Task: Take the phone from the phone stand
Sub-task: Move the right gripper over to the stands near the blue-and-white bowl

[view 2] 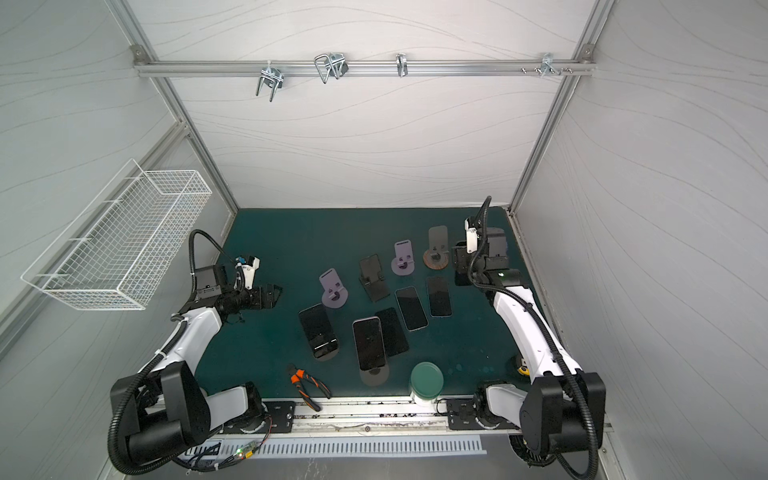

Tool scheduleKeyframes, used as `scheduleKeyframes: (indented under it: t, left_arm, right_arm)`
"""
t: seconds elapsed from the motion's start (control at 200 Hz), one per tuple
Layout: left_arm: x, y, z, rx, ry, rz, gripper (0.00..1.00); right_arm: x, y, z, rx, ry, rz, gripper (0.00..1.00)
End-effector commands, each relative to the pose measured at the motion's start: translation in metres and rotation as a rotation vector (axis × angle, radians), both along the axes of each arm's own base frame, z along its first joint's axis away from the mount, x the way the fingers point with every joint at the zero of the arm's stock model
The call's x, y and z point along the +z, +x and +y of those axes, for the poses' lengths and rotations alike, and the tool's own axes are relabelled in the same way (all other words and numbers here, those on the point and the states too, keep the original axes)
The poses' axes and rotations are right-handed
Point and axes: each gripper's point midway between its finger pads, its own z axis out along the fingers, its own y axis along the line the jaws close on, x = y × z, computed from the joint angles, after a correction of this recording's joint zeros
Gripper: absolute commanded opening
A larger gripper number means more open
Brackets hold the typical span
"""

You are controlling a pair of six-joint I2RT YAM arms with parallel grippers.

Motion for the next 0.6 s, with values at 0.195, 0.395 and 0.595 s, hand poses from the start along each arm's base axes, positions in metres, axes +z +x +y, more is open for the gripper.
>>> scheduleKeyframes:
  t: [0.195, 0.395, 0.595]
  left_arm:
    - [0.004, 0.006, 0.003, -0.007, 0.006, 0.000, 0.98]
    - [0.004, 0.006, 0.003, -0.011, 0.002, 0.007, 0.98]
    - [0.003, 0.007, 0.002, -0.013, -0.001, 0.016, 0.98]
  right_arm:
    - [-0.048, 0.010, -0.010, -0.003, -0.023, 0.096, 0.62]
    - [-0.078, 0.014, -0.020, -0.044, -0.044, 0.205, 0.61]
    - [-0.095, 0.010, -0.024, -0.071, -0.020, 0.284, 0.61]
